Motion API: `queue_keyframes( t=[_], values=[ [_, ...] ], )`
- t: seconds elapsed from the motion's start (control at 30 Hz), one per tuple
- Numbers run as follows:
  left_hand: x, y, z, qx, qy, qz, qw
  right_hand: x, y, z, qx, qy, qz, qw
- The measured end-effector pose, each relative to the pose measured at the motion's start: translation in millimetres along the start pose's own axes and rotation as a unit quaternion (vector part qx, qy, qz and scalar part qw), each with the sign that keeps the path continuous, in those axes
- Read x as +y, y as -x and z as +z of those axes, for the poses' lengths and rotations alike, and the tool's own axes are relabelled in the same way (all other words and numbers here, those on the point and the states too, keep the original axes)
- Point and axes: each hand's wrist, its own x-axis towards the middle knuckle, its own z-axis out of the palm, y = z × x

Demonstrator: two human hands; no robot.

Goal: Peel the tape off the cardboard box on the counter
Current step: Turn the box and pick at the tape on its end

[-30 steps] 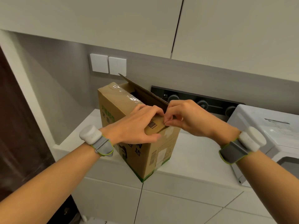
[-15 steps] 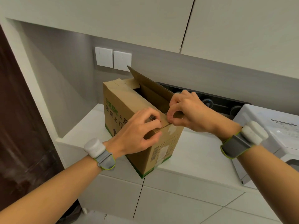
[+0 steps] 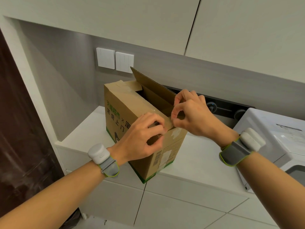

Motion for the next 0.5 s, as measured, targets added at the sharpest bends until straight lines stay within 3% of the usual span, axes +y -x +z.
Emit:
queue_keyframes(
  t=[0.23, 0.5],
  values=[
    [0, 4, -3, 0.011, 0.016, 0.004, 1.0, 6, -10, 3, 0.077, 0.013, -0.017, 0.997],
    [-3, 5, -5, -0.004, 0.086, -0.017, 0.996, 13, -13, 7, 0.099, -0.005, -0.033, 0.995]
  ],
)
